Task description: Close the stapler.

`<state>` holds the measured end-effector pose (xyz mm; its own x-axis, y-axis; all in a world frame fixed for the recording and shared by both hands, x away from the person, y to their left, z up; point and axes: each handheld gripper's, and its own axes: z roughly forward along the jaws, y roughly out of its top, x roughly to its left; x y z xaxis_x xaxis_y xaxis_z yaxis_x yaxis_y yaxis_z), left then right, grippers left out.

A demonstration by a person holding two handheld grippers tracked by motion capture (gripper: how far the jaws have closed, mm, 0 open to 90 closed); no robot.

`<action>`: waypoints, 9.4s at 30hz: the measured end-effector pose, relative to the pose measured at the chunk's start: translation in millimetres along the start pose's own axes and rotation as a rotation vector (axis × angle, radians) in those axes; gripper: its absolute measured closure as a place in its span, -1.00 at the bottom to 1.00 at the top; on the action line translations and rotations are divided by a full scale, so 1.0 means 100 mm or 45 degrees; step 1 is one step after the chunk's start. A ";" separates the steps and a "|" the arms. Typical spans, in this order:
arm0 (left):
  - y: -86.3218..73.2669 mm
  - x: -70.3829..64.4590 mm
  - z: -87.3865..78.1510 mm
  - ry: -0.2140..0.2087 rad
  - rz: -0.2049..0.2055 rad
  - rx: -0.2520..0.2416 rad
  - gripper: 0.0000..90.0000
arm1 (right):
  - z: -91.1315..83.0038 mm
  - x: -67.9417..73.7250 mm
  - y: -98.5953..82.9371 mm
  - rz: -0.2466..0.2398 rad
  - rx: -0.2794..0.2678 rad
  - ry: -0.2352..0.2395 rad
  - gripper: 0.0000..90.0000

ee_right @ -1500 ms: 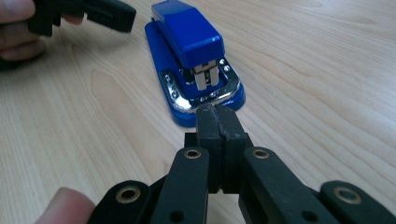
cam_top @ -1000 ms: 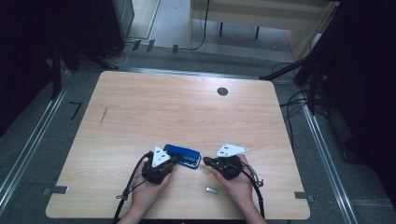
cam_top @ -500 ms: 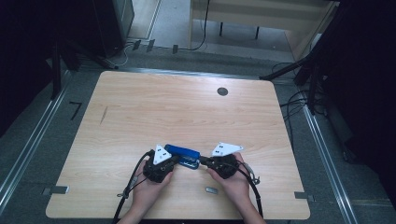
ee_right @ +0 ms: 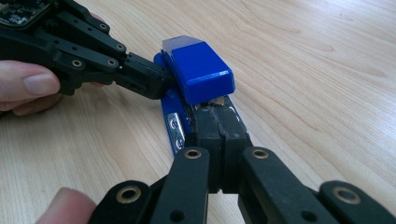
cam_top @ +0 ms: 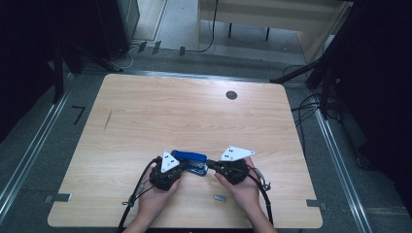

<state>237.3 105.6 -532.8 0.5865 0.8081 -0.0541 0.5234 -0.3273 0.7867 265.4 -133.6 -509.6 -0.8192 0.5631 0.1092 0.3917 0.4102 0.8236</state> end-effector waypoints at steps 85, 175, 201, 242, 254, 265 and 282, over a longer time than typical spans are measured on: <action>0.00 -0.03 0.00 0.022 0.032 -0.003 1.00 | 0.21 0.30 0.85 -0.136 -0.144 0.048 1.00; 0.00 -0.04 0.00 0.022 0.049 0.001 1.00 | 1.12 0.29 0.92 -0.171 0.115 0.144 1.00; 0.00 -0.04 0.00 0.023 0.050 0.001 1.00 | 0.88 0.15 0.88 -0.129 0.099 0.060 0.93; 0.00 -0.05 0.00 0.028 0.056 -0.003 1.00 | -0.37 -0.01 0.07 -0.119 0.029 0.028 0.50; 0.00 -0.05 0.00 0.028 0.061 -0.001 1.00 | -0.63 0.01 -0.18 -0.148 0.030 0.067 0.66; 0.00 -0.05 0.00 0.028 0.061 -0.001 1.00 | -0.69 0.07 -0.39 -0.161 0.166 0.141 0.76; 0.00 -0.05 0.00 0.029 0.056 -0.001 1.00 | -0.58 0.21 -0.45 -0.229 0.320 0.221 0.79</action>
<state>234.3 101.6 -532.9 0.5951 0.8037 -0.0055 0.4968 -0.3625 0.7886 206.6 -181.8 -512.1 -0.9348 0.3446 0.0856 0.3081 0.6674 0.6780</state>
